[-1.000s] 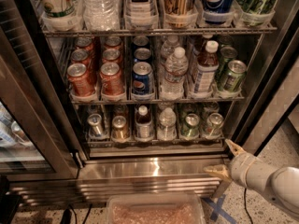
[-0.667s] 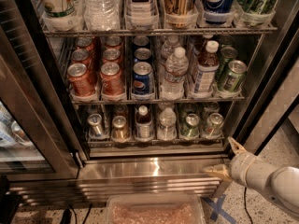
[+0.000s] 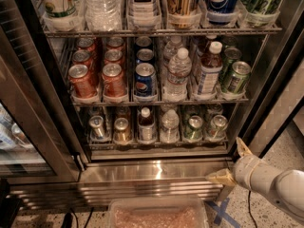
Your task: Pick 7up can from bottom shelf of fridge
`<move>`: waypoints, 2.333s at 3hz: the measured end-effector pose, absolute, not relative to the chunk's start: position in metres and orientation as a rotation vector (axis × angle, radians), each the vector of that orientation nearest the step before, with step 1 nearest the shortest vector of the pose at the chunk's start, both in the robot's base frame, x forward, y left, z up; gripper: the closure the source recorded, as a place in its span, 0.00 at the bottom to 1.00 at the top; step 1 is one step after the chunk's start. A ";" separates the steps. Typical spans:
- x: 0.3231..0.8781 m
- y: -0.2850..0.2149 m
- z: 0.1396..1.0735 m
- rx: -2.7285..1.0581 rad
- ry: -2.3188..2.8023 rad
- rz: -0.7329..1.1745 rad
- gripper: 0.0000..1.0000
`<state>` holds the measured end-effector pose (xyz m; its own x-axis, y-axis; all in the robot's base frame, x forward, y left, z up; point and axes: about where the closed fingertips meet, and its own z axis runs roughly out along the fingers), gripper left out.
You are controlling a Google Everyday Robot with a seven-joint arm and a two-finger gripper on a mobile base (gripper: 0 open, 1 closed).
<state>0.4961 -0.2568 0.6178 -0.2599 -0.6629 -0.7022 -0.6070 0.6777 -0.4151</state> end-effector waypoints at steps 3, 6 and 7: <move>0.542 -0.265 0.596 -0.783 1.943 -0.108 0.46; 0.556 -0.260 0.594 -0.735 1.934 -0.069 0.38; 0.563 -0.262 0.591 -0.655 1.912 -0.032 0.41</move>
Offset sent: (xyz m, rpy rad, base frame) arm 0.0570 -0.0118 -0.0241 0.1197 -0.0851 -0.1726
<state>0.5626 -0.2616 0.5911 -0.2847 -0.4541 -0.8442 -0.4260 0.8489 -0.3129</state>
